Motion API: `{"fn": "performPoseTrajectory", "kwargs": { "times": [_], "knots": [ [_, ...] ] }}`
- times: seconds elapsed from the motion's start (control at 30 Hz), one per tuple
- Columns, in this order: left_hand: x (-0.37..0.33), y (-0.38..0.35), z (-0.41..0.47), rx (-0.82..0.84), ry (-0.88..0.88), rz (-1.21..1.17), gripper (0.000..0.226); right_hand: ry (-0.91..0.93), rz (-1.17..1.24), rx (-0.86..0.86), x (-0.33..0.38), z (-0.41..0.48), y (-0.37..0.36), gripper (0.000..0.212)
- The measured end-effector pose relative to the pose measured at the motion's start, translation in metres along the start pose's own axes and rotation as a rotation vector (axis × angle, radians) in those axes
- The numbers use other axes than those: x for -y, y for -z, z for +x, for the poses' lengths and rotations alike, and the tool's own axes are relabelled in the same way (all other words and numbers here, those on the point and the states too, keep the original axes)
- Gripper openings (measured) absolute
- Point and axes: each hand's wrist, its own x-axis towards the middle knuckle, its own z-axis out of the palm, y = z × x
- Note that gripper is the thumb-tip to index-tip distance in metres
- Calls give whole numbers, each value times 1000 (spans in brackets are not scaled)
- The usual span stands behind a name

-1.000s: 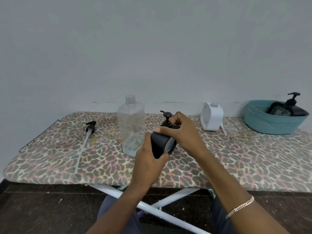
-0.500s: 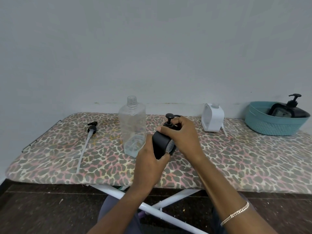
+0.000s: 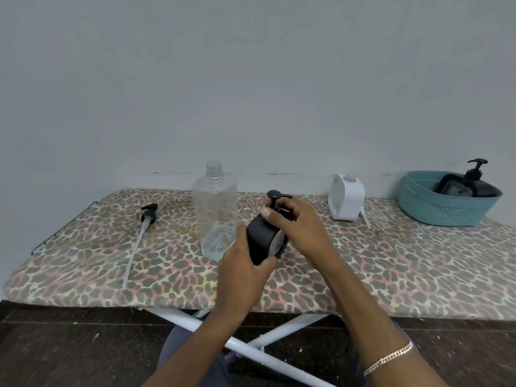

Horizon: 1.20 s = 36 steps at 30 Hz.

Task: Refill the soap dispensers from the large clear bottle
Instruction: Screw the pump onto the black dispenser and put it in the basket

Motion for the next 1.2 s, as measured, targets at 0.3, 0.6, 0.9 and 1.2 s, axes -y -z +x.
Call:
{"fn": "performPoseTrajectory", "kwargs": {
  "times": [0.3,0.6,0.9,1.2],
  "knots": [
    [-3,6,0,22,32,-104,38,45,-27,-74,-3,3,-5,34],
    [-4,17,11,282,102,-292,57,-8,-432,400,27,-9,68,86],
    [-48,-16,32,482,144,-542,61,-32,-744,336,53,-23,157,70],
    [-123,-93,80,612,-15,-575,59,-118,-854,157,79,-30,259,38]
  ]
}}
